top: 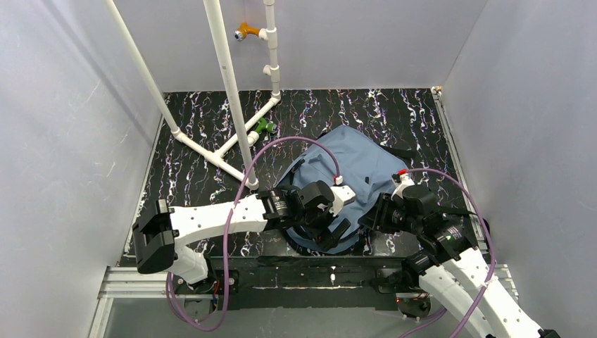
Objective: Pack the student bag
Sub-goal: Zip the student bag at the center of the board.
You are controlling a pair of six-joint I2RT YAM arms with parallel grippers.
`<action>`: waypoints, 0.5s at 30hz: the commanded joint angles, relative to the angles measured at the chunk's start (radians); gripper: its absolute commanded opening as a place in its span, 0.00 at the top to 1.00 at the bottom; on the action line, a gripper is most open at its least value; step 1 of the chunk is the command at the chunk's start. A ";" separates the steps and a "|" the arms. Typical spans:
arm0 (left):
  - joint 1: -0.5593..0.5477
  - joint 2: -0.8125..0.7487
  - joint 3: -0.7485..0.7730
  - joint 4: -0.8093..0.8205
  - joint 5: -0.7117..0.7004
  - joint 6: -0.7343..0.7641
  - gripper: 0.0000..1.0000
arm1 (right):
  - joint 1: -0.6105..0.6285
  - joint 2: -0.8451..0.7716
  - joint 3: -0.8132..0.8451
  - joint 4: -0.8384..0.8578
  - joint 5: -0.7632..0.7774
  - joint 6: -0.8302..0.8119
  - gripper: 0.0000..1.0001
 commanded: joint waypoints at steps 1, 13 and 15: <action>-0.035 -0.016 0.016 -0.005 -0.014 0.033 0.13 | 0.004 -0.012 -0.008 0.042 -0.081 0.026 0.63; -0.085 -0.040 0.065 -0.044 -0.575 0.030 0.71 | 0.004 -0.002 -0.025 0.028 -0.049 0.029 0.83; -0.085 -0.057 0.059 -0.040 -0.602 0.025 0.78 | 0.004 -0.002 -0.028 0.031 -0.043 0.030 0.85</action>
